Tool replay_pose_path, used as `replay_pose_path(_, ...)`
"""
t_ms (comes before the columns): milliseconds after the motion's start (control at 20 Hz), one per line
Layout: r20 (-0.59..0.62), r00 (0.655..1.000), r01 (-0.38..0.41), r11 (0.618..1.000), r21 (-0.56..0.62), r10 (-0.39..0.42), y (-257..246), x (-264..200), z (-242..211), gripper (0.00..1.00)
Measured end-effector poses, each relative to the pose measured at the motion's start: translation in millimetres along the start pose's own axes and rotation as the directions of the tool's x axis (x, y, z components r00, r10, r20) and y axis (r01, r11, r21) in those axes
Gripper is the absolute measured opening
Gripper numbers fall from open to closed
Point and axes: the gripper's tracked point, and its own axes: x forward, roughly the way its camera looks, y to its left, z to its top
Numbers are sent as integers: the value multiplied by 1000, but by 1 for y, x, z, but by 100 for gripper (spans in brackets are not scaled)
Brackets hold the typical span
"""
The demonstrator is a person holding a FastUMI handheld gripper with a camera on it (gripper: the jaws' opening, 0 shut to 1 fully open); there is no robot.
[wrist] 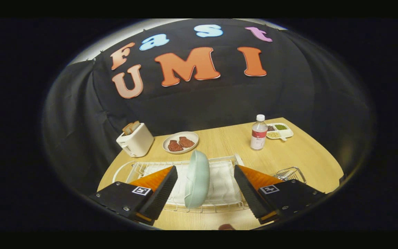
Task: Take the plate from the dish rack, then take the spoon from the basket and place it into the plate.
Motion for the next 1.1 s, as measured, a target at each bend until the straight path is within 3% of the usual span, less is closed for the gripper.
replay_pose_path(150,-120,993,13,999,46,-7,3,26,-23,98)
replay_pose_path(250,-143,987,69,997,23,-65,-5,41,-27,82)
replay_pose_path(450,-246,964,104,995,7,-99,2,50,-51,63)
replay_pose_path(500,-260,957,126,992,-26,-128,0,51,-56,49)
replay_pose_path(600,-252,947,188,979,-73,-201,-7,52,-56,31)
replay_pose_path(1100,-166,934,288,941,-180,-318,2,42,-25,27)
